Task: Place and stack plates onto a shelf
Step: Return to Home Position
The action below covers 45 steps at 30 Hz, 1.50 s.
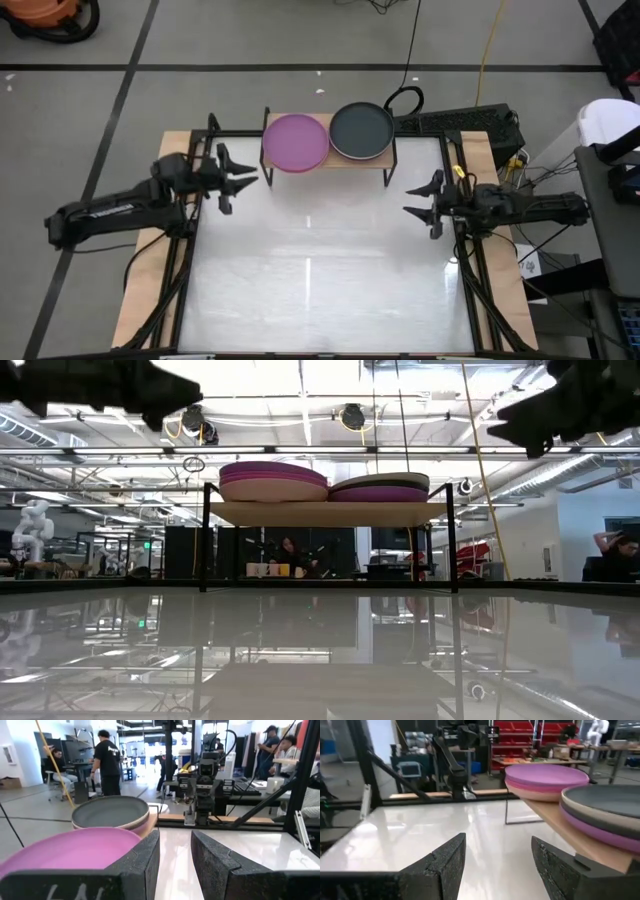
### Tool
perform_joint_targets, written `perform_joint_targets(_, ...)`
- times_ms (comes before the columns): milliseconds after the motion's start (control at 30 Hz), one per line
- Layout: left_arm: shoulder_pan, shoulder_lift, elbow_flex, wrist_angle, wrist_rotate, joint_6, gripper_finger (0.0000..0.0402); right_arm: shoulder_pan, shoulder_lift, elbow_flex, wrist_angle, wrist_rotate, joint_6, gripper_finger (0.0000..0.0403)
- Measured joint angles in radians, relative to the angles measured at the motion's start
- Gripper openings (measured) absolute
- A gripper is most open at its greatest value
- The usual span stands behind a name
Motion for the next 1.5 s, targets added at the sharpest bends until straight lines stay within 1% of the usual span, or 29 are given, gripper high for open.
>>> perform_joint_targets(67, 0.000, -0.019, -0.054, 0.047, 0.000, -0.012, 0.0117, 0.000, -0.010, -0.011, -0.003, 0.025, -0.011, 0.0205)
perform_joint_targets(133, 0.000, -0.042, -0.099, 0.074, 0.000, -0.015, 0.0117, 0.000, -0.023, -0.013, -0.003, 0.029, -0.023, 0.0205)
perform_joint_targets(433, 0.030, -0.164, -0.220, 0.084, -0.002, 0.002, 0.0117, 0.000, -0.145, -0.013, -0.057, 0.026, -0.075, 0.0203)
perform_joint_targets(533, 0.047, -0.196, -0.263, 0.118, -0.002, -0.007, 0.0117, 0.000, -0.178, -0.014, -0.091, 0.026, -0.078, 0.0192)
perform_joint_targets(767, 0.068, -0.216, -0.397, 0.315, -0.001, -0.047, 0.0117, 0.000, -0.182, -0.031, -0.110, 0.027, -0.081, 0.0145)
perform_joint_targets(967, 0.071, -0.214, -0.398, 0.293, 0.009, -0.052, 0.0117, -0.002, -0.182, -0.105, -0.028, 0.102, -0.103, 0.0108)
perform_joint_targets(1067, 0.071, -0.215, -0.398, 0.293, 0.024, -0.047, 0.0117, -0.002, -0.182, -0.131, 0.010, 0.101, -0.124, 0.0089)
perform_joint_targets(1400, 0.071, -0.214, -0.398, 0.266, 0.026, -0.043, 0.0117, -0.002, -0.181, -0.183, 0.022, 0.099, -0.124, 0.0011)
perform_joint_targets(1500, 0.071, -0.214, -0.398, 0.255, 0.026, -0.040, 0.0117, -0.002, -0.182, -0.218, 0.061, 0.099, -0.120, 0.0003)
